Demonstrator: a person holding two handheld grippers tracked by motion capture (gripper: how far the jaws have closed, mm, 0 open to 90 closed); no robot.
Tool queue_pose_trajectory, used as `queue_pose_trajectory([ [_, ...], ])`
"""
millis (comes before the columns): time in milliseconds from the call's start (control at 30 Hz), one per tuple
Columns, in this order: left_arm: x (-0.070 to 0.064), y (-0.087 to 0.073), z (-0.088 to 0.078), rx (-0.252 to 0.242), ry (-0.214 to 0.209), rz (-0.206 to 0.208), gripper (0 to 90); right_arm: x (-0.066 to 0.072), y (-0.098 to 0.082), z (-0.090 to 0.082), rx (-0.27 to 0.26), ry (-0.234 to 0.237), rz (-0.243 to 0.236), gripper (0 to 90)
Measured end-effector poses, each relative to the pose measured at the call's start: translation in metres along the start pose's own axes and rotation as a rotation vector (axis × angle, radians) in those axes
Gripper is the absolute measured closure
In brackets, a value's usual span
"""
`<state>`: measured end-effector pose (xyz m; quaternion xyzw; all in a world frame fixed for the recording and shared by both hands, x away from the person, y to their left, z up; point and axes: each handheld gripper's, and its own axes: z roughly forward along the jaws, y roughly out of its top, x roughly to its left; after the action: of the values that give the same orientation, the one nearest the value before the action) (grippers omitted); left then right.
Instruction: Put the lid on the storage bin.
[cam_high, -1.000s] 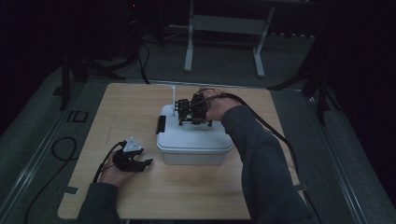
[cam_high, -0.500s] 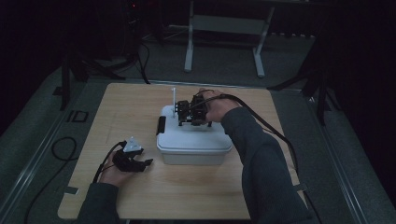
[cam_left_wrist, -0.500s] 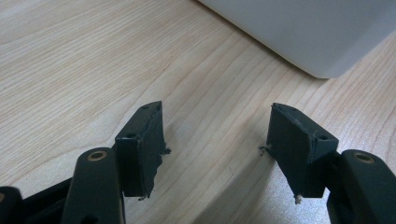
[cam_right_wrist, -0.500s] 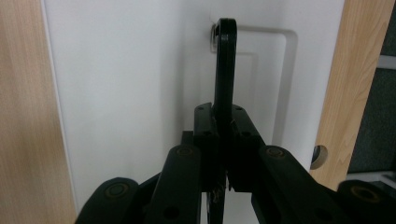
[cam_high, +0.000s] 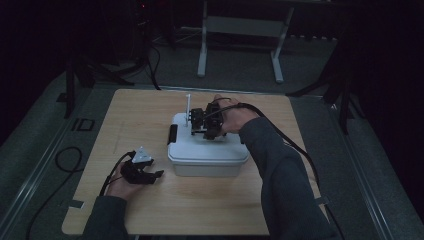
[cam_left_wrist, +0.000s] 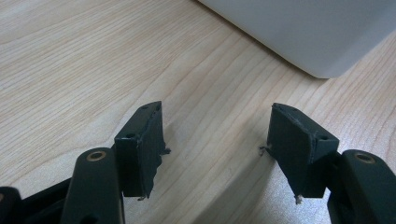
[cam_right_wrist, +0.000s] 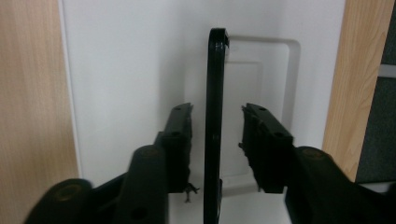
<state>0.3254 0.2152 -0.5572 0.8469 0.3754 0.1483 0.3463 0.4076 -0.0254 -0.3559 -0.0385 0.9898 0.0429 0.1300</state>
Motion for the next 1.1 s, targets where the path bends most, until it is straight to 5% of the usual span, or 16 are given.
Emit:
queue_pose_trajectory([
  [433, 0.000, 0.000, 0.000, 0.000, 0.000, 0.000, 36.6, -0.001, -0.015, -0.015, -0.022, -0.029, 0.028, 47.0],
  [600, 0.000, 0.000, 0.000, 0.001, 0.000, 0.000, 36.5, -0.004, -0.025, -0.022, -0.068, -0.027, 0.046, 45.3],
  [1100, 0.000, 0.000, 0.000, -0.004, -0.001, -0.005, 36.4, -0.007, -0.052, -0.039, -0.055, -0.070, 0.069, 41.1],
])
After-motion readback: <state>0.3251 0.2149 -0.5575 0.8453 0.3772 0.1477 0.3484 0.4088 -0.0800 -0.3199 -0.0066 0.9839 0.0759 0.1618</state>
